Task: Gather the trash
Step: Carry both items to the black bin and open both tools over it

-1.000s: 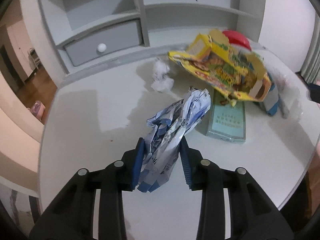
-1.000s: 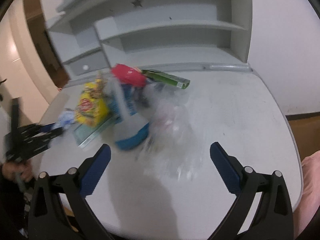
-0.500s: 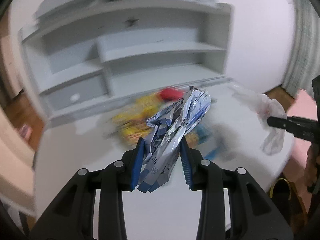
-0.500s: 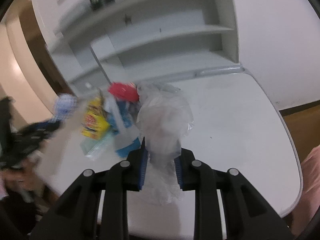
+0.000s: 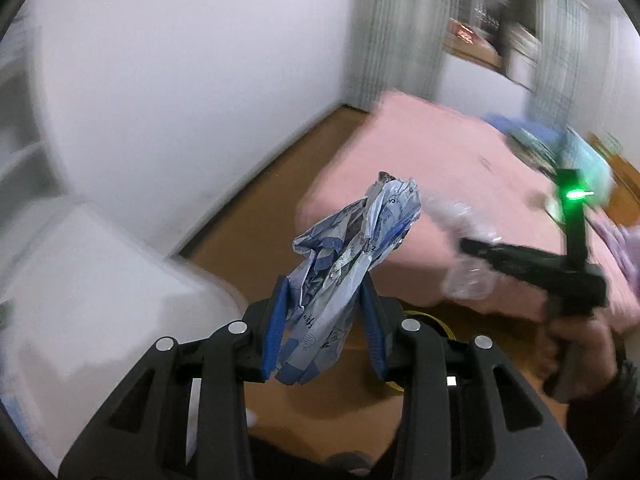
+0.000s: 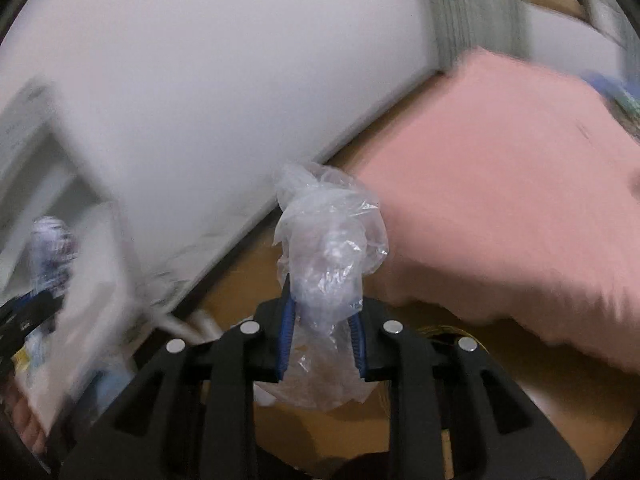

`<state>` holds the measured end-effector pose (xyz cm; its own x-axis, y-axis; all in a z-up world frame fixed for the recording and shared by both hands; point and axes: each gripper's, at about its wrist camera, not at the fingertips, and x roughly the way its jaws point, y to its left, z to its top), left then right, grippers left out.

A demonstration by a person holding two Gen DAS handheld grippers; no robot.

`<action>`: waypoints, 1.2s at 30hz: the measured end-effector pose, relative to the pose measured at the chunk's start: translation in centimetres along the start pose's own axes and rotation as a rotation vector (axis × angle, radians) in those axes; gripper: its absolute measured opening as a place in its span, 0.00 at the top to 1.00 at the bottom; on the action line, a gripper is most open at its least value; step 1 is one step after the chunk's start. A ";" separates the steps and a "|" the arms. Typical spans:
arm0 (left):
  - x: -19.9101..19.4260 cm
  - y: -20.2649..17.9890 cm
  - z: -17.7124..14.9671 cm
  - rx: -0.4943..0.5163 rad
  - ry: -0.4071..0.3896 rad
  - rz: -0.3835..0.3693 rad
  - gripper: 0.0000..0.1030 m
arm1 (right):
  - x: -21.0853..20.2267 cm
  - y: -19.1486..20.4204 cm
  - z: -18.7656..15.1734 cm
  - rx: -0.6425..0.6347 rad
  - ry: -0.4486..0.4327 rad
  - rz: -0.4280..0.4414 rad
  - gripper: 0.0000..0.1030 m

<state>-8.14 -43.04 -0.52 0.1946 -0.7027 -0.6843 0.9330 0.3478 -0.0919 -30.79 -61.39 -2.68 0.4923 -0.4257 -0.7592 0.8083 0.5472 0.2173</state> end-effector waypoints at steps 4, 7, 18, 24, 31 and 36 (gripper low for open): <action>10.9 -6.1 -1.5 0.071 0.132 -0.113 0.66 | 6.4 -9.5 -4.5 0.188 0.161 -0.055 0.76; 18.6 -9.6 -4.5 0.123 0.223 -0.117 0.66 | 10.3 -15.0 -8.7 0.326 0.275 -0.034 0.76; 32.9 -11.5 -12.3 0.063 0.459 -0.117 0.66 | 17.1 -22.3 -15.4 0.440 0.394 -0.001 0.76; 34.6 -12.8 -13.6 0.093 0.434 -0.098 0.66 | 18.5 -22.4 -15.8 0.429 0.382 0.020 0.76; 36.0 -14.2 -14.1 0.096 0.459 -0.107 0.66 | 18.7 -22.6 -15.9 0.423 0.311 0.060 0.17; 37.0 -14.4 -14.2 0.078 0.482 -0.108 0.66 | 18.3 -24.0 -16.1 0.491 0.273 0.064 0.17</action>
<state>-18.63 -65.28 -34.78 -0.0493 -0.3588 -0.9321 0.9634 0.2290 -0.1391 -46.38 -70.69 -31.71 0.4965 -0.1649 -0.8522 0.8672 0.1384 0.4784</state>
